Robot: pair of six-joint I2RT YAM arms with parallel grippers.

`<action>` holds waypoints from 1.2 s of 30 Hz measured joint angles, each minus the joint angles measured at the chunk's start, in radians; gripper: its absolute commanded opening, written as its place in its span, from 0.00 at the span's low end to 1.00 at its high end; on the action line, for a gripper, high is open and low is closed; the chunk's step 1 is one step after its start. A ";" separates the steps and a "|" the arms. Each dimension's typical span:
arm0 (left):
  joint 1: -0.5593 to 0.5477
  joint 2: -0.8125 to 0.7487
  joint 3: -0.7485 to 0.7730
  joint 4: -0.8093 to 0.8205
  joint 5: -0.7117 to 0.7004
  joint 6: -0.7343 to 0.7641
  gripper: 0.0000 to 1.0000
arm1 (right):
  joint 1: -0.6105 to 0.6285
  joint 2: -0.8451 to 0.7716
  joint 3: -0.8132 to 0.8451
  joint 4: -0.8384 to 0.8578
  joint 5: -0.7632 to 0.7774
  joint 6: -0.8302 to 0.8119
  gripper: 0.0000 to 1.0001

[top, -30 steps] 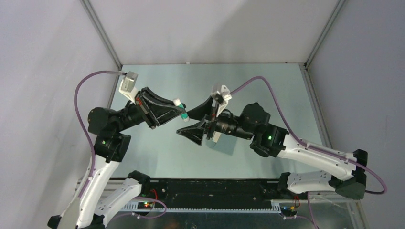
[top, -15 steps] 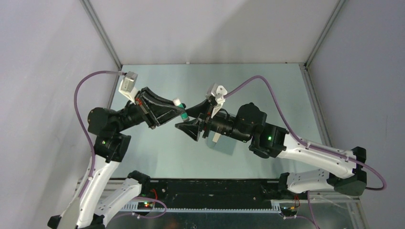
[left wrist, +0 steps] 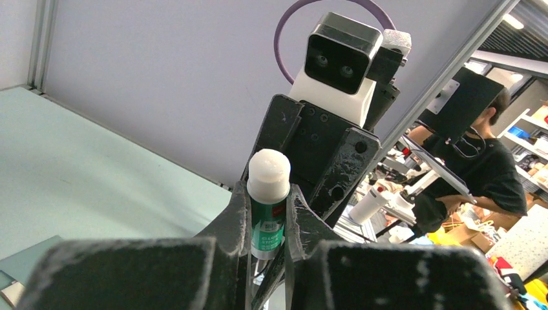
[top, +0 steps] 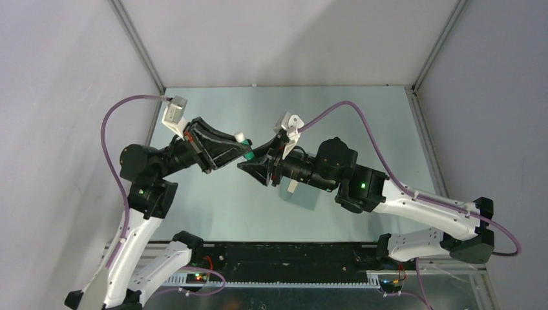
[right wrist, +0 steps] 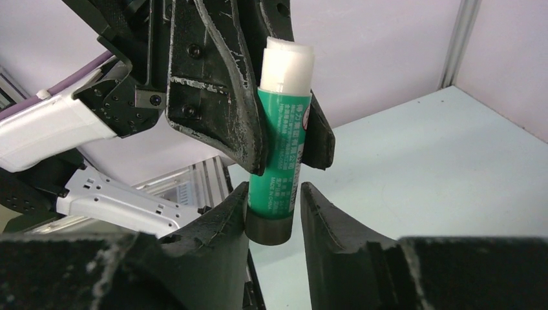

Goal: Place the letter into the envelope and seal it
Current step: Unscrew the solid glue.

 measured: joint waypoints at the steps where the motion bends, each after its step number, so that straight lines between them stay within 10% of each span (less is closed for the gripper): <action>1: 0.000 0.000 0.000 0.000 0.000 0.000 0.00 | 0.000 0.000 0.000 -0.002 0.000 0.000 0.38; 6: 0.000 0.000 0.000 0.000 0.000 0.000 0.00 | 0.000 0.000 0.000 -0.016 0.000 0.001 0.43; 16: 0.000 0.000 0.000 0.004 -0.002 0.007 0.00 | 0.002 0.000 0.000 -0.018 0.003 0.013 0.02; 23: 0.000 0.000 0.000 0.007 -0.001 0.008 0.00 | -0.003 -0.002 -0.003 -0.011 -0.026 0.016 0.00; 36: -0.005 0.012 0.000 0.005 0.009 0.008 0.00 | -0.259 0.016 -0.140 0.331 -0.623 0.373 0.00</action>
